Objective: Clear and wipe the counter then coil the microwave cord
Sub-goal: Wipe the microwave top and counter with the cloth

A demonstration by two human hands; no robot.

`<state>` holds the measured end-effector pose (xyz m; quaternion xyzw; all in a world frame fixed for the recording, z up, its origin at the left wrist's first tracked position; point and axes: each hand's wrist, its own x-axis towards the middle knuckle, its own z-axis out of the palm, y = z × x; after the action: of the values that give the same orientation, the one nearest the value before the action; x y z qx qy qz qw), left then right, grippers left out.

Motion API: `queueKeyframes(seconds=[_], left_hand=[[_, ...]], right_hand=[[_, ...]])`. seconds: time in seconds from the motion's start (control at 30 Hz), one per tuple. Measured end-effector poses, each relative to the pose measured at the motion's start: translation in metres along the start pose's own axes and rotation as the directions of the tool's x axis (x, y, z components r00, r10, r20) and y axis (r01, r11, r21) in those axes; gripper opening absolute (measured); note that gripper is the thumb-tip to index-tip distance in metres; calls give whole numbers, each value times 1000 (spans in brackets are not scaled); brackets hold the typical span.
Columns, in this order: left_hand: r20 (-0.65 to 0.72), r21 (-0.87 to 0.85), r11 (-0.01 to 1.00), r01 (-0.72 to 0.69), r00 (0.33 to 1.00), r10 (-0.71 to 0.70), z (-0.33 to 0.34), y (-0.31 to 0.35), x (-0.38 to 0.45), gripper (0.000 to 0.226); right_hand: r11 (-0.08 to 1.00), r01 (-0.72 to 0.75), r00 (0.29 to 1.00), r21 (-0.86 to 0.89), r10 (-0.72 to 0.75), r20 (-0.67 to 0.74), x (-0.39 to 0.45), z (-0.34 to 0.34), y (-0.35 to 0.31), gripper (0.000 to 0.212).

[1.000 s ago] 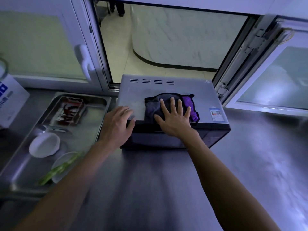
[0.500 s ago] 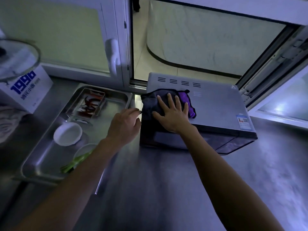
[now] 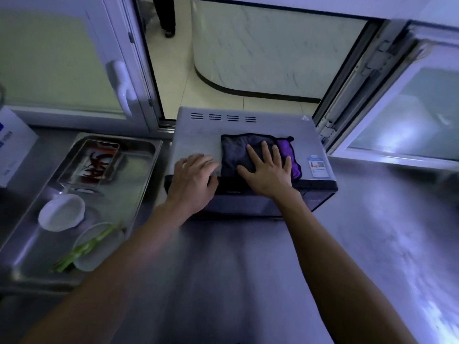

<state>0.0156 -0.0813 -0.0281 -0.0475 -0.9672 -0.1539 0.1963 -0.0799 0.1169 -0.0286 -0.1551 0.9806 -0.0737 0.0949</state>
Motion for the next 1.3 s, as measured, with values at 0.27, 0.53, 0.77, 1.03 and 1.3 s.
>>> queueKeyframes(seconds=[0.27,0.53,0.77,1.03,1.3], left_hand=[[88,8,999,-52,995,51,38,88,31,31],[96,55,998,-39,995,34,66,141,47,33],[112,91,996,-10,994,-1,61,130,46,33],[106,106,994,18,994,-29,46,83,48,28],[74,106,993,47,996,-55,18,7,35,24]], right_hand=[[996,-74,996,41,76,-46,-18,-8,93,81],[990,-80,994,119,89,-71,-14,-10,148,81],[993,-64,995,103,71,-69,1,-14,150,79],[997,-68,996,27,70,-62,24,-16,110,80],[1000,4,1000,28,-4,-1,49,-13,33,80]])
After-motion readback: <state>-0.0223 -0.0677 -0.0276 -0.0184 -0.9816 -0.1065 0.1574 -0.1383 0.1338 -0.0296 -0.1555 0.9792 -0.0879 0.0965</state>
